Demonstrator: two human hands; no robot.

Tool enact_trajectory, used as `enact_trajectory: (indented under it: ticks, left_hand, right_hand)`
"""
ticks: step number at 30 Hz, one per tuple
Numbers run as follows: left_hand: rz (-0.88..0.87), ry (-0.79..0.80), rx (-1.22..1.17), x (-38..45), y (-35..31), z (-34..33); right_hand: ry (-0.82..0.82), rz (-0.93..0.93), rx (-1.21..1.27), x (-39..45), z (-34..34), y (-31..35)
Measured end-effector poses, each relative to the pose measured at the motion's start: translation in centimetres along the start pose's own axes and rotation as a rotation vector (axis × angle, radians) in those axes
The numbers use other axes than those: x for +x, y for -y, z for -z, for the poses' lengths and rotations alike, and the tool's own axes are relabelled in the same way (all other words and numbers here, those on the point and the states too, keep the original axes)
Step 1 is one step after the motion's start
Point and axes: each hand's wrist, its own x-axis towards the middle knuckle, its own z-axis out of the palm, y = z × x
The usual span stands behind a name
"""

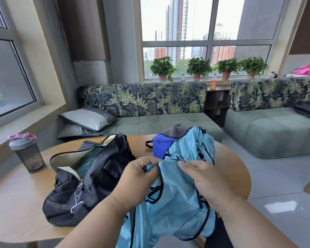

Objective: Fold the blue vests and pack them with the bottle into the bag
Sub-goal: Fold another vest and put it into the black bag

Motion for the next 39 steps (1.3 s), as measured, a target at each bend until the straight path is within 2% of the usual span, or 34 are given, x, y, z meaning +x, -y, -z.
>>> enact_trajectory:
  ticks: [2, 5, 7, 13, 15, 18, 20, 22, 24, 26, 28, 33, 37, 39]
  left_hand:
    - [-0.008, 0.016, -0.004, -0.2, 0.0, 0.1]
    - [-0.027, 0.005, 0.011, -0.2, -0.2, 0.3]
    - [-0.053, -0.011, 0.043, -0.3, -0.4, 0.5]
    - [-0.203, -0.041, 0.379, -0.6, -1.1, 0.6]
    - [-0.261, -0.033, 0.460, -0.8, -1.0, 0.4]
    - [-0.300, -0.025, 0.529, -1.1, -1.0, 0.3]
    - [-0.299, -0.029, 0.548, -1.1, -1.0, 0.3]
    - [-0.282, -0.044, 0.560, -1.0, -1.2, 0.5]
    - [-0.273, -0.094, 0.585, -0.9, -1.1, 0.7]
    - [-0.284, -0.166, 0.593, -0.9, -1.0, 1.0]
    - [-0.308, -0.192, 0.579, -0.9, -0.7, 1.1]
    - [-0.349, -0.140, 0.591, -1.0, -0.9, 0.4]
    - [-0.368, -0.064, 0.637, -1.3, -0.7, -0.2]
    - [-0.374, -0.065, 0.656, -1.3, -0.6, 0.1]
  right_hand:
    - [0.007, 0.002, 0.113, 0.1, 0.1, -0.2]
    - [0.071, -0.040, 0.484, -0.2, 0.2, 0.2]
    - [0.125, -0.092, 0.582, -0.3, 0.3, 0.2]
    - [0.096, -0.086, 0.348, -0.7, 0.0, 0.4]
    - [0.122, -0.050, 0.184, -0.9, -0.2, 1.1]
    - [0.023, 0.074, -0.139, -0.8, -0.5, 1.3]
    - [-0.043, 0.108, -0.216, -0.7, -0.2, 0.6]
    - [-0.073, 0.084, -0.063, -0.5, 0.0, 0.1]
    - [-0.090, -0.019, 0.288, -0.1, 0.4, -0.3]
    - [-0.092, -0.112, 0.487, 0.2, 0.8, -0.4]
    - [-0.069, -0.129, 0.482, 0.3, 1.1, -0.4]
    - [0.079, -0.212, 0.411, -0.1, 0.1, -0.2]
    - [0.065, -0.165, 0.294, -0.3, -0.1, -0.1]
    - [-0.022, -0.155, 0.237, -0.2, 0.0, 0.0]
